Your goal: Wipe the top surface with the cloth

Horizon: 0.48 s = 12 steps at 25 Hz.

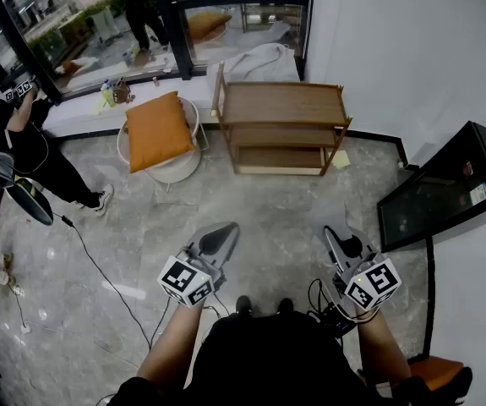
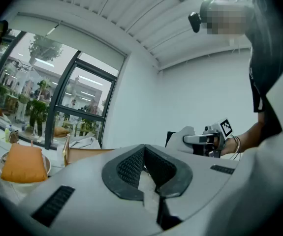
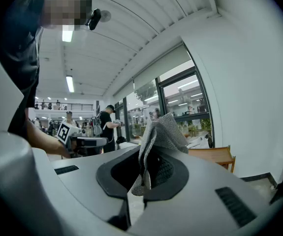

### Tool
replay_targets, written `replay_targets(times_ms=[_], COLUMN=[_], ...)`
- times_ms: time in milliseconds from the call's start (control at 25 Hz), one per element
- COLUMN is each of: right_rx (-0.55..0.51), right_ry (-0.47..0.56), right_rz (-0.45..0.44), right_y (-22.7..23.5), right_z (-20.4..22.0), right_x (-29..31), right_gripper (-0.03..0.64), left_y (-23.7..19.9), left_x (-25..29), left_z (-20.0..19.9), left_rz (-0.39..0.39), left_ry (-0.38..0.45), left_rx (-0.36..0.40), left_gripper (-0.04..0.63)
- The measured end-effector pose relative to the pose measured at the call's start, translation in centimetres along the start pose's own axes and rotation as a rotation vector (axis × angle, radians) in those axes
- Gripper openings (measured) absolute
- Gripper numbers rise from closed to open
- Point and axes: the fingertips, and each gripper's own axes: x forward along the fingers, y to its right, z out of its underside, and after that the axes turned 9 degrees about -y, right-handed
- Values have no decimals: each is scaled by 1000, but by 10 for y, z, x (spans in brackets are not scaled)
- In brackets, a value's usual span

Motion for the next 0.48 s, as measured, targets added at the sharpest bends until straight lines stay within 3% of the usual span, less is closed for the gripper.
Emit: replay_targets(times_ms=[480], right_rx=[10], right_ry=[11], right_rz=[-41], right_y=[28], right_z=[3], right_x=[-14], right_gripper=[29], left_y=[13], left_x=[36], left_z=[-2], left_rz=[11], left_ry=[-32], left_rx=[16], left_gripper=[11])
